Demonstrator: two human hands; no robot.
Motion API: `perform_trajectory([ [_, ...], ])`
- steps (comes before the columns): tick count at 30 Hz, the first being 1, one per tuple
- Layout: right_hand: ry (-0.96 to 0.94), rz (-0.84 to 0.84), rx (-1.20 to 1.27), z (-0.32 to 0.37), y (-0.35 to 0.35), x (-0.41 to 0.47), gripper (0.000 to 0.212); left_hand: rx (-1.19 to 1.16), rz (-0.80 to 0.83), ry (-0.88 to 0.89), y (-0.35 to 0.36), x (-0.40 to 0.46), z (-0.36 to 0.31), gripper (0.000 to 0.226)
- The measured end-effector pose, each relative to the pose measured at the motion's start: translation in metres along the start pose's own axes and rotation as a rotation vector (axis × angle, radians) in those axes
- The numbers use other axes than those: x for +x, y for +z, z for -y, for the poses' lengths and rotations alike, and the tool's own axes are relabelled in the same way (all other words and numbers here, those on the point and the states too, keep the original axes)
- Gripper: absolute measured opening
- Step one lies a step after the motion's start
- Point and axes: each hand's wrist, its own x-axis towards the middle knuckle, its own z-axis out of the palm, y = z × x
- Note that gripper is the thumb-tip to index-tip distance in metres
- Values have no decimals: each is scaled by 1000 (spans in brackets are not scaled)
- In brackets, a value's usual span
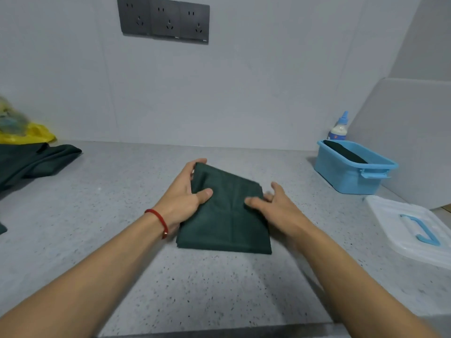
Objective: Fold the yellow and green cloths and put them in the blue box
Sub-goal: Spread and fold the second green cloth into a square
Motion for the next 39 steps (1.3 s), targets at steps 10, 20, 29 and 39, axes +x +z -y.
perform_trajectory([
  [10, -113, 227, 317, -6, -13, 27, 30, -268, 171, -209, -21, 21, 15, 42],
  [20, -140, 298, 466, -11, -18, 25, 29, -70, 263, -115, -32, 13, 22, 53],
  [29, -191, 232, 589, -13, -19, 26, 25, -18, 261, 29, -35, 5, 16, 37],
  [39, -145, 131, 324, -7, -19, 17, 19, 97, 138, -58, -40, 7, 18, 44],
])
